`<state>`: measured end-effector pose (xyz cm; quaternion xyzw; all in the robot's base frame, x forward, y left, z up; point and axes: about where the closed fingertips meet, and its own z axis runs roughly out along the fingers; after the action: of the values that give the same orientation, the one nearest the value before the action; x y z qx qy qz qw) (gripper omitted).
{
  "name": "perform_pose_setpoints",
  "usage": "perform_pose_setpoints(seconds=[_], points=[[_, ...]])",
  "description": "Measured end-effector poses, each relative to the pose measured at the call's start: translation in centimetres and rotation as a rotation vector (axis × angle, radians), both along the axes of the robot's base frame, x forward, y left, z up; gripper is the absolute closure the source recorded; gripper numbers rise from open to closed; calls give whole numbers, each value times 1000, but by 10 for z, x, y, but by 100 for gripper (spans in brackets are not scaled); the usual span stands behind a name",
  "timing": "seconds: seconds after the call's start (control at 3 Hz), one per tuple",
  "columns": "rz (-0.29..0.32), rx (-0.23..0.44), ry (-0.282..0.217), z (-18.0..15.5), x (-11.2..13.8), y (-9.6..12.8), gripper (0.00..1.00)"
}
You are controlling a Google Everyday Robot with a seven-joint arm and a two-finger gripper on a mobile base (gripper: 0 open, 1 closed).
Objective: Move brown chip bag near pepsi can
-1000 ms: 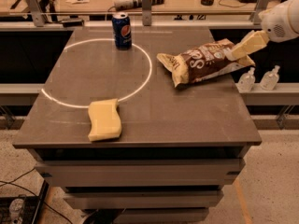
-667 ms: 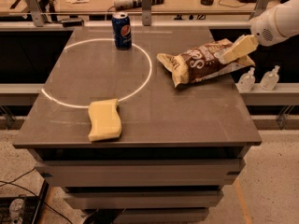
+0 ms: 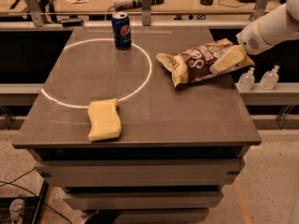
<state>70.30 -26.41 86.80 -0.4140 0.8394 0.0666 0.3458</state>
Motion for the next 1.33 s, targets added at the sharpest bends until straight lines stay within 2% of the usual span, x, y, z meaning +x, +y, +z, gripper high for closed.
perform_pose_setpoints(seconds=[0.33, 0.67, 1.0, 1.33], points=[[18, -9, 54, -11, -4, 6, 16], [0, 3, 41, -5, -9, 4, 39], [-75, 58, -50, 21, -9, -8, 62], [-145, 142, -181, 56, 7, -18, 86]])
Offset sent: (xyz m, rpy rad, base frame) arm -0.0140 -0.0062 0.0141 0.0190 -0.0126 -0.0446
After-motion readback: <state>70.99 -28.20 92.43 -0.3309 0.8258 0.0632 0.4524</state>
